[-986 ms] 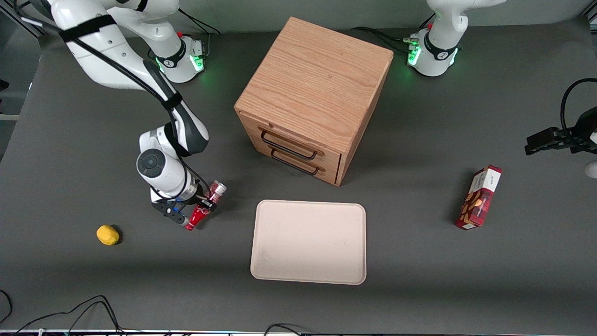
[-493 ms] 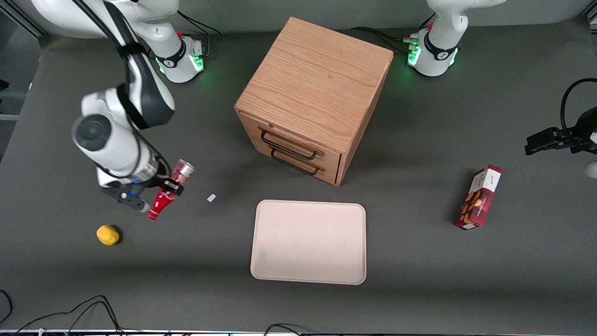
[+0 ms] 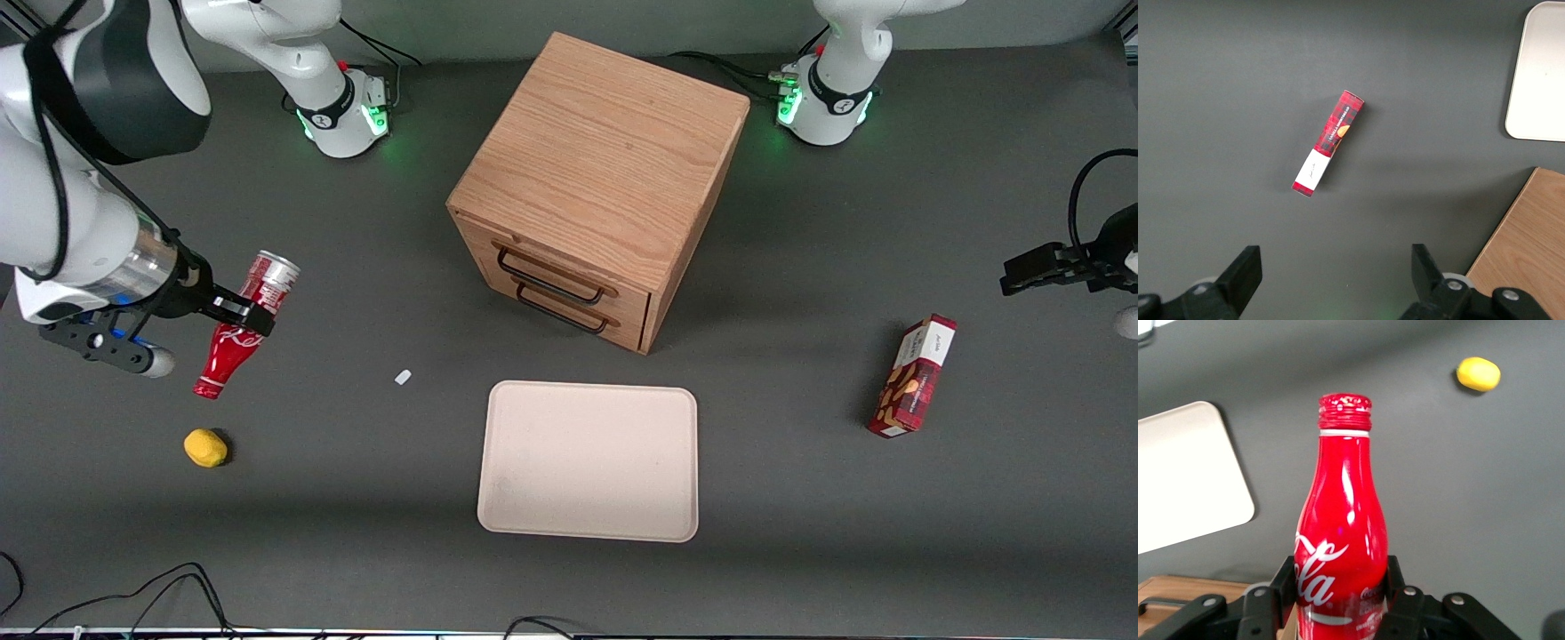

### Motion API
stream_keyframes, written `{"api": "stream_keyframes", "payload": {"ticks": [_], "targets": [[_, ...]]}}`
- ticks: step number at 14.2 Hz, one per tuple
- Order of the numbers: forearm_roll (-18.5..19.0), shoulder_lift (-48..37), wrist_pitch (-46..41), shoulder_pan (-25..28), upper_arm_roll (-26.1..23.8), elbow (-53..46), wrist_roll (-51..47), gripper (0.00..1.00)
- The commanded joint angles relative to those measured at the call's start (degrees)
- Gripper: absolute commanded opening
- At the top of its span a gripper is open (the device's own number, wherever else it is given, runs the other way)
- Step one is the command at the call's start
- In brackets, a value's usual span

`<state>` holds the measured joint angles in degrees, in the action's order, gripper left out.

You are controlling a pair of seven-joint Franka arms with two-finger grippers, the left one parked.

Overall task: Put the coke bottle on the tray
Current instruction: 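Lift the bottle and swing it upright with the right gripper, then carry the upright bottle over the white tray and lower it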

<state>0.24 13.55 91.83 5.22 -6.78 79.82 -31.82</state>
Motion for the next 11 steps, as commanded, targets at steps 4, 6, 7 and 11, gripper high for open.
{"api": "stream_keyframes", "payload": {"ticks": [4,6,7,11], "targets": [[-1.91,21.93,-1.66,5.05,-2.19,-23.89,2.11,0.00],[-1.82,26.86,1.93,8.47,-1.84,-26.91,1.41,0.00],[-1.91,28.28,5.08,9.36,-1.75,-26.83,1.41,0.00],[-1.73,34.78,14.76,13.23,-1.49,-26.74,0.00,0.00]]}}
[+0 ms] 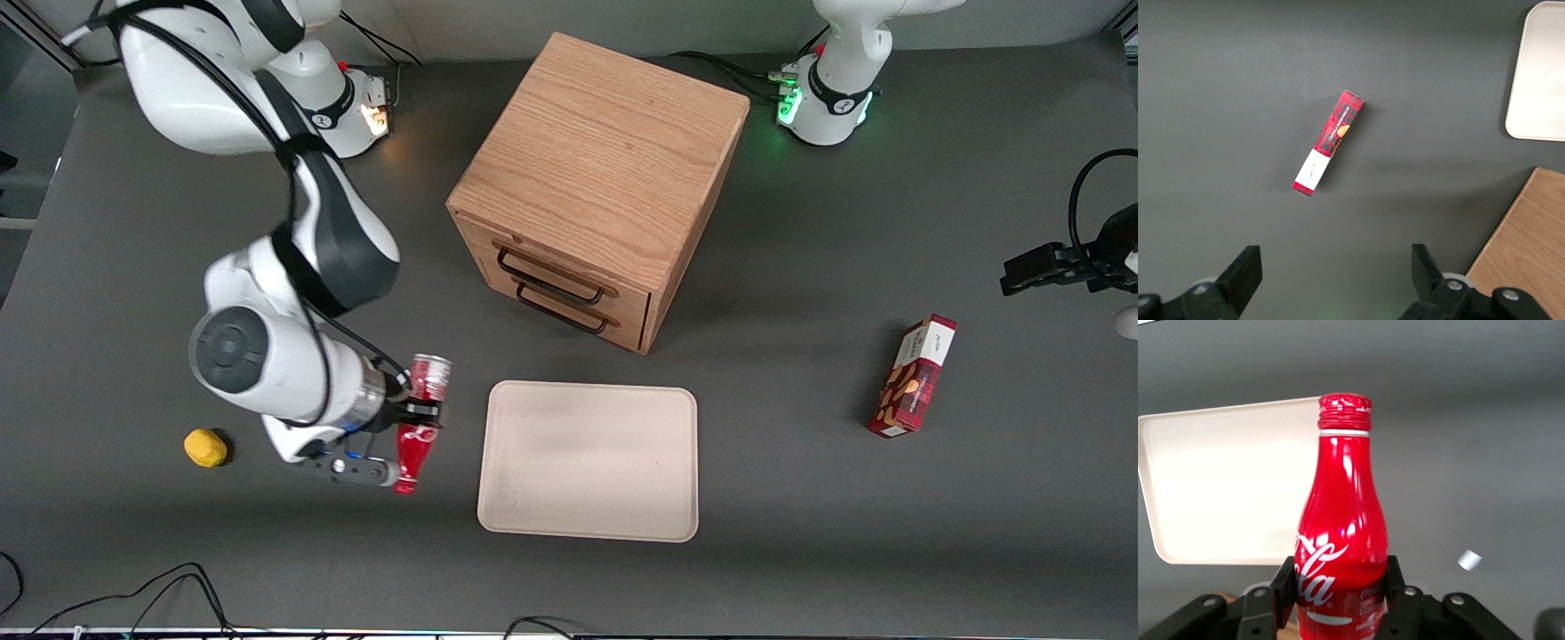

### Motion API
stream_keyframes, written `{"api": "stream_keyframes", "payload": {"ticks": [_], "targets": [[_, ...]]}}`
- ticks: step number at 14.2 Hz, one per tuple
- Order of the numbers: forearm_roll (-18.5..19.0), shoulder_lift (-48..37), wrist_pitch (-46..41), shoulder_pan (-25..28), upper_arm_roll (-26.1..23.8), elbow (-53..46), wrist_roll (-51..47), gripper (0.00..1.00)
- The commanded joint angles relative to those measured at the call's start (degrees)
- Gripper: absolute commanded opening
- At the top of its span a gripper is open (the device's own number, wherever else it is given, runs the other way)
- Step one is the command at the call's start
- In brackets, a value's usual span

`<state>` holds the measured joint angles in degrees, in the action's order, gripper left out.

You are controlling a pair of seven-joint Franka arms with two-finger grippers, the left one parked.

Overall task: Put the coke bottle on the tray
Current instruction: 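Carry the upright bottle over the white tray and lower it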

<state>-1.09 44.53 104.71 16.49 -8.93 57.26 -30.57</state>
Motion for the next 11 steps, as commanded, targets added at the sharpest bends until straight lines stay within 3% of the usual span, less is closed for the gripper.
{"api": "stream_keyframes", "payload": {"ticks": [1,6,11], "targets": [[-0.06,5.29,3.56,3.01,0.75,-4.18,-1.16,0.00],[0.04,12.06,12.26,7.49,5.31,-4.26,0.33,0.00],[0.12,16.54,18.07,8.03,5.68,-4.18,1.48,0.00]]}}
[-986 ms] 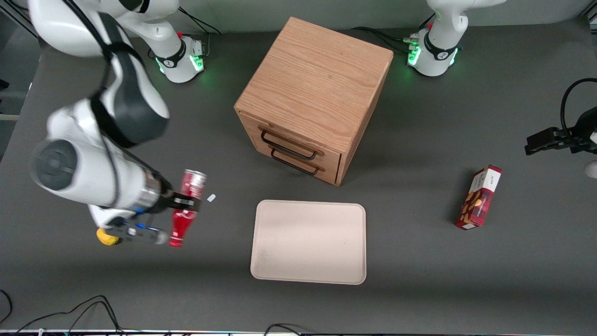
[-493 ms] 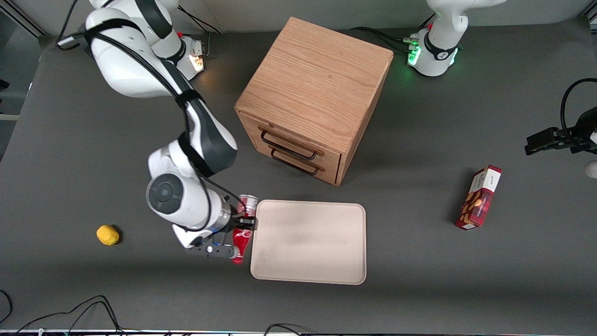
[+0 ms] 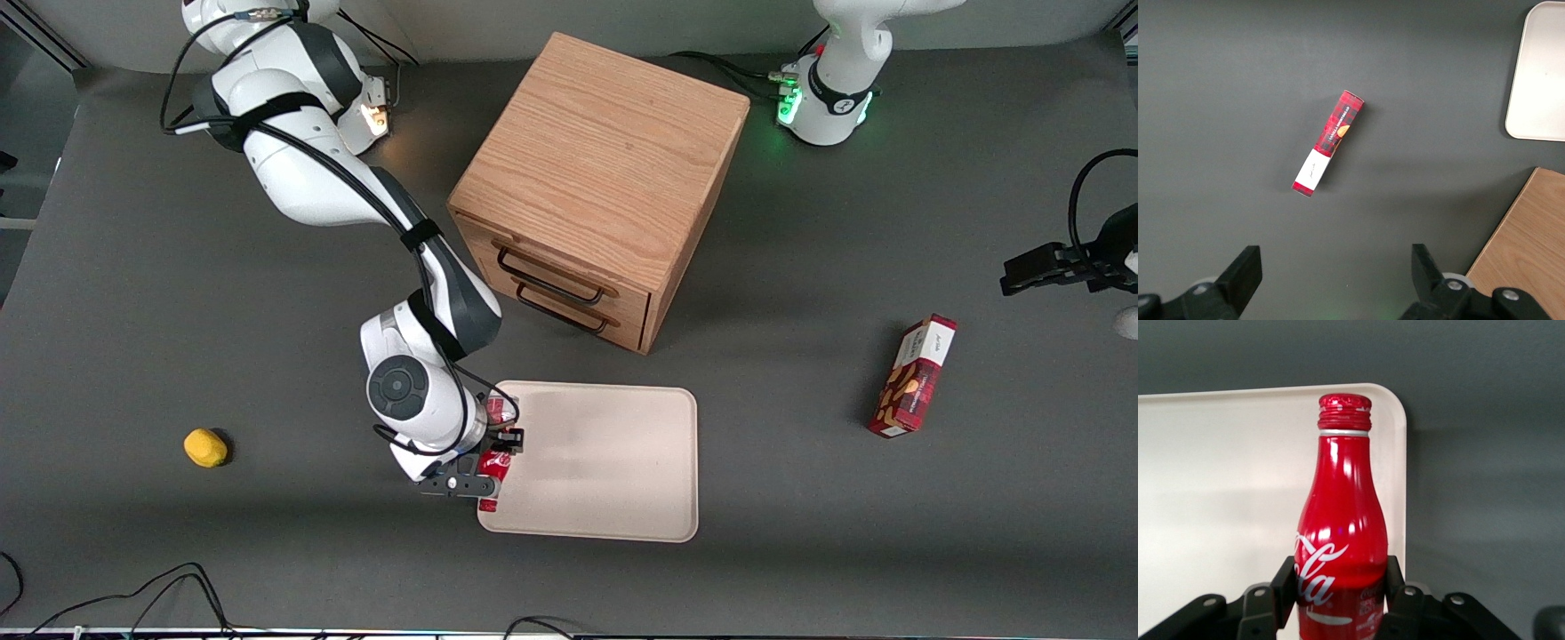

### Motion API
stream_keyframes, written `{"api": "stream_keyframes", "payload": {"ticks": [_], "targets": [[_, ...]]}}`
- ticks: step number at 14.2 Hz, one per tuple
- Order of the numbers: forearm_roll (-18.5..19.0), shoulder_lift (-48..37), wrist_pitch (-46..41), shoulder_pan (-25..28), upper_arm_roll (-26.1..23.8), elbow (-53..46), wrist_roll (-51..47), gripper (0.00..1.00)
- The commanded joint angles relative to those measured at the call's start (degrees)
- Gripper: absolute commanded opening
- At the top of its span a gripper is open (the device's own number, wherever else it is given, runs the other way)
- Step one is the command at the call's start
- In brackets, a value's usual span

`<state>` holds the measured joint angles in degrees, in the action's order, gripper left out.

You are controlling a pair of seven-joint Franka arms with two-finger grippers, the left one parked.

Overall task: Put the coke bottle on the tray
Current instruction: 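Carry the upright bottle over the white tray and lower it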

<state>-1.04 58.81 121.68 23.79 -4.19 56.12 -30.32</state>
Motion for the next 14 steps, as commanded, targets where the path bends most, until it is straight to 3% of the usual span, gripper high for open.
{"api": "stream_keyframes", "payload": {"ticks": [1,7,8,10,14], "targets": [[0.25,3.06,1.79,0.73,0.94,-3.03,1.40,0.00],[1.75,5.35,5.76,0.73,0.86,-1.45,1.31,0.00],[1.75,5.35,5.76,0.73,0.86,-1.36,1.31,0.14],[2.18,5.35,5.76,1.26,0.94,-1.19,1.31,1.00],[2.98,5.35,5.84,1.52,0.86,-1.10,1.14,1.00]]}}
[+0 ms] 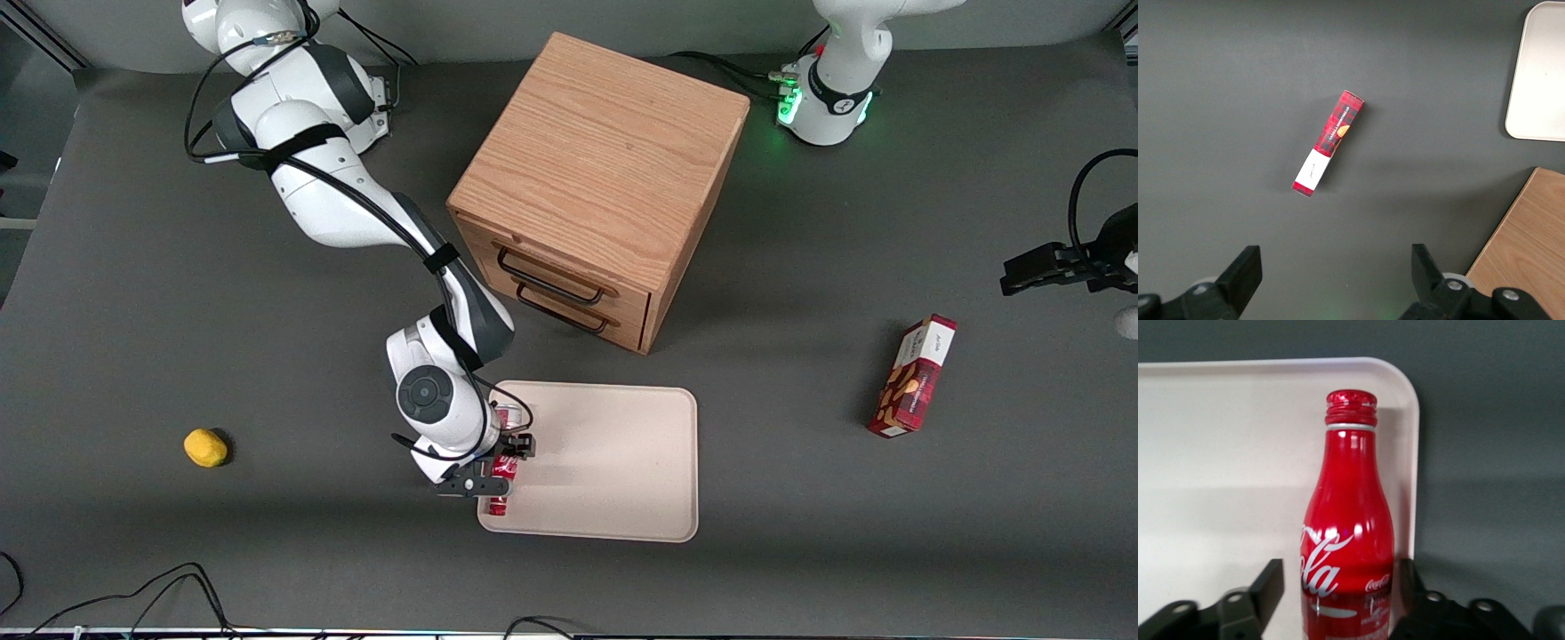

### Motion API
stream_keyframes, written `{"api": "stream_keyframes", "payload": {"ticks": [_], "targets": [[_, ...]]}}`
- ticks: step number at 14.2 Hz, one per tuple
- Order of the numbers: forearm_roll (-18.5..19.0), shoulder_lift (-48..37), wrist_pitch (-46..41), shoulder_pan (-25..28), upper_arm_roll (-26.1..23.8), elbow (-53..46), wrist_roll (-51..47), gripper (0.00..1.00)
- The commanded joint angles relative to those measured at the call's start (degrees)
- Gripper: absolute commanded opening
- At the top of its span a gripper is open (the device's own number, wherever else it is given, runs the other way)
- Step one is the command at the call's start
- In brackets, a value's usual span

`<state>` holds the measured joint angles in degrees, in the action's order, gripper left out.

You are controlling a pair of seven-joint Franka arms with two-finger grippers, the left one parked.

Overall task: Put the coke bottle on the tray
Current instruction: 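Open the right gripper and raise it away from the bottle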

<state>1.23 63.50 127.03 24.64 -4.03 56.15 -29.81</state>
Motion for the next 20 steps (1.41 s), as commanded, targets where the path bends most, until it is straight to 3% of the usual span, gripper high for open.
{"api": "stream_keyframes", "payload": {"ticks": [1,7,10,20], "targets": [[0.71,0.66,0.42,0.67,0.70,-1.13,0.63,1.00],[0.71,-0.65,-0.02,0.06,0.70,-1.21,0.63,1.00],[0.53,-6.44,-4.84,-1.61,0.52,1.06,0.90,1.00],[0.01,-36.93,-11.09,-7.85,-2.12,31.90,0.63,1.00]]}}
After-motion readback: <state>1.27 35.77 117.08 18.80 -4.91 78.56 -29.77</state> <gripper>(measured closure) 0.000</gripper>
